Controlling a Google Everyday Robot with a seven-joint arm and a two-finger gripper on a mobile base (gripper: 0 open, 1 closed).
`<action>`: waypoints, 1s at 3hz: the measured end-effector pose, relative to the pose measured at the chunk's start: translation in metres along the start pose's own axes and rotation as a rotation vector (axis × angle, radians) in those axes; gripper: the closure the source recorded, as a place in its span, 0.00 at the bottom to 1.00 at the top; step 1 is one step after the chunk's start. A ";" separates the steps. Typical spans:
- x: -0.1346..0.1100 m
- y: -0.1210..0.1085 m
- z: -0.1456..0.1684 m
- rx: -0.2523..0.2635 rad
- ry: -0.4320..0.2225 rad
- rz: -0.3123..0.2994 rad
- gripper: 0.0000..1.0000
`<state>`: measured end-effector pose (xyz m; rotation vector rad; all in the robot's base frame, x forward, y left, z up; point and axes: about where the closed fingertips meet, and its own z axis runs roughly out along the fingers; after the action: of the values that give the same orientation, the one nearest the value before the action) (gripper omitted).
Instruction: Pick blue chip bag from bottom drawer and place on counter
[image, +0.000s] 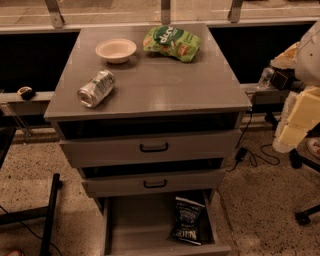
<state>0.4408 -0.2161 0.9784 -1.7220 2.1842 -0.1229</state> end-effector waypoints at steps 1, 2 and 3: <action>0.000 0.000 0.000 0.000 0.000 0.000 0.00; 0.001 -0.001 0.001 -0.008 -0.004 0.024 0.00; 0.028 0.017 0.073 -0.095 -0.061 0.057 0.00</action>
Offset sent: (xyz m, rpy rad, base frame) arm 0.0029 -0.0044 -0.0066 0.0294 0.0415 -0.0443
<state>0.4435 -0.2278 0.8993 -1.6882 2.2249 0.0473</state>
